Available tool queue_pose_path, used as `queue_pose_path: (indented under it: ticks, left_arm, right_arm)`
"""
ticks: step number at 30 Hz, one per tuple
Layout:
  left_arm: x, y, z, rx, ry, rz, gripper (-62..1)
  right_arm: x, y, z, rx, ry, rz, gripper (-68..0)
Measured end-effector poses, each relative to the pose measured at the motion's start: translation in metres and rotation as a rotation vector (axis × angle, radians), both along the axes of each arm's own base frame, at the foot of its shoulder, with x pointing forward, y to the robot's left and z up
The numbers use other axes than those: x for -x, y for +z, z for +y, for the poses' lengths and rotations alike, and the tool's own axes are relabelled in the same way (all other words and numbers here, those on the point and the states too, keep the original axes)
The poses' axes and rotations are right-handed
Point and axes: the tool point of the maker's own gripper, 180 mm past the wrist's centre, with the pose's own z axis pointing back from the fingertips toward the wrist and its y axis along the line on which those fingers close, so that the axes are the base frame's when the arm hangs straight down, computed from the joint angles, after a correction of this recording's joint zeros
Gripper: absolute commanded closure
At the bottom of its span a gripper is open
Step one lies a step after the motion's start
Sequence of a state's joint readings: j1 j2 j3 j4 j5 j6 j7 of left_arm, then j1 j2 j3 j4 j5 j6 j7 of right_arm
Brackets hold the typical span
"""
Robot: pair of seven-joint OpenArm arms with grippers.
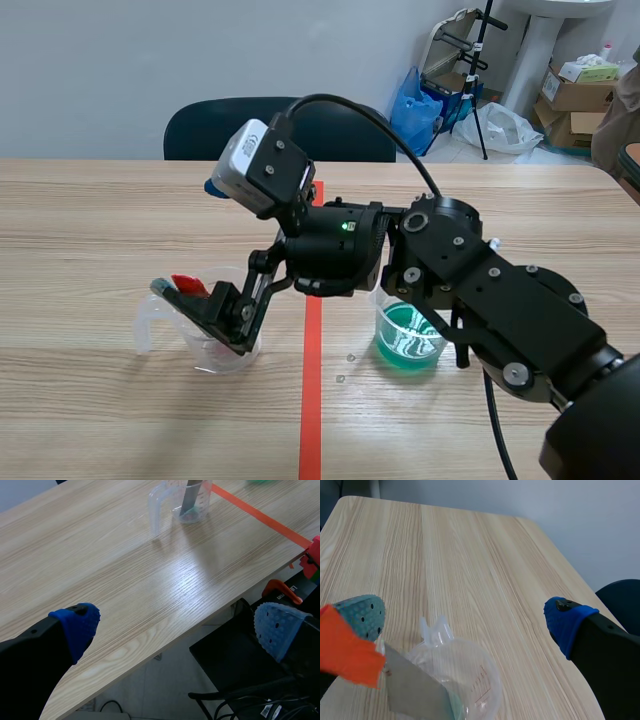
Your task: Do the redox reaction experiment
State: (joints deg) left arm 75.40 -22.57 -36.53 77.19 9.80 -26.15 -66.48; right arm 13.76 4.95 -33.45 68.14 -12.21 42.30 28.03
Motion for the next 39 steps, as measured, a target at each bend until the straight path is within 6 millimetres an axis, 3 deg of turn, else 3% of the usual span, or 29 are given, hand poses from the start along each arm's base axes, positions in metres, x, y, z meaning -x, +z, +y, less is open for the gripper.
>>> queue_pose_path:
  ticks: [39]
  left_arm:
    - [0.0000, 0.0000, 0.0000, 0.000, 0.000, 0.000, -62.3]
  right_arm:
    - [0.0009, -0.0045, 0.0001, 0.030, 0.006, -0.014, -67.9]
